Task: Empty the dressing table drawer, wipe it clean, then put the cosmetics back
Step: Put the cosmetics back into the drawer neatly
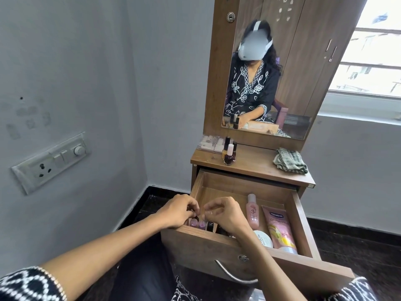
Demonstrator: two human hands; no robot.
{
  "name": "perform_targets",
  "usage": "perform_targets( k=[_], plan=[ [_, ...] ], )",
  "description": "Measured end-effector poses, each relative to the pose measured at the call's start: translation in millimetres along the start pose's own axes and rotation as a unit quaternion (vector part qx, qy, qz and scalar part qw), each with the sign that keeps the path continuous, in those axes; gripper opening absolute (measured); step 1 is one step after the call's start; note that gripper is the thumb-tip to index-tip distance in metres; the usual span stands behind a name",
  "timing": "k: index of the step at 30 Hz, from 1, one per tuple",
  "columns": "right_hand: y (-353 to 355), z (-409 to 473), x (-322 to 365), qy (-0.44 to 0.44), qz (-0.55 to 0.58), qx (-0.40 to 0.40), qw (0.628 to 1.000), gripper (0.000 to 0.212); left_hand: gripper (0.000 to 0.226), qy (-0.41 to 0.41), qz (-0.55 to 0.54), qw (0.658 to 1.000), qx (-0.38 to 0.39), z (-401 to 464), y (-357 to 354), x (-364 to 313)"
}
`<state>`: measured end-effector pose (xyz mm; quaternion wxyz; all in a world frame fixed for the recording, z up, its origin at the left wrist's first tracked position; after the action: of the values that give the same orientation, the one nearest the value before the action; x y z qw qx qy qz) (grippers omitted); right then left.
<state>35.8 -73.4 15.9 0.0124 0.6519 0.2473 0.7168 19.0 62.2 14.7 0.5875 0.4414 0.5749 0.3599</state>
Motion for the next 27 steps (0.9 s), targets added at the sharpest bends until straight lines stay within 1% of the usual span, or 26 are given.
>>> perform_targets(
  k=[8, 11, 16, 21, 27],
  plan=[
    [-2.3, 2.1, -5.0, -0.018, 0.031, 0.020, 0.999, 0.014, 0.012, 0.003, 0.010, 1.000, -0.012, 0.0, 0.6, -2.6],
    [-3.8, 3.3, -6.3, -0.020, 0.036, 0.023, 0.999, 0.018, 0.012, 0.006, 0.009, 1.000, -0.013, -0.1, 0.9, -1.7],
    [-5.6, 4.9, -9.4, -0.024, 0.043, 0.031, 0.998, 0.012, 0.012, 0.006, 0.003, 1.000, -0.008, -0.6, 1.8, -3.5],
    [-6.9, 5.6, -8.5, -0.014, 0.046, 0.038, 0.998, 0.014, 0.018, -0.001, 0.024, 0.999, 0.024, -0.3, 1.2, -4.6],
    [-8.0, 5.9, -6.8, 0.005, 0.037, 0.045, 0.998, 0.006, 0.027, -0.007, 0.054, 0.997, 0.045, -1.1, 0.0, -5.7]
  ],
)
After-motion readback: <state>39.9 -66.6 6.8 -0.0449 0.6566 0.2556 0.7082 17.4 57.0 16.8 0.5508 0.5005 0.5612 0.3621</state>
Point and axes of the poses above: each hand's wrist, its own z-axis towards the middle knuckle, its own y-axis out of the back of the hand, x = y × z, the point moved 8 cm from there along z, towards the middle knuckle, and after that the axes turned 13 degrees about z, right-handed, at the moved point
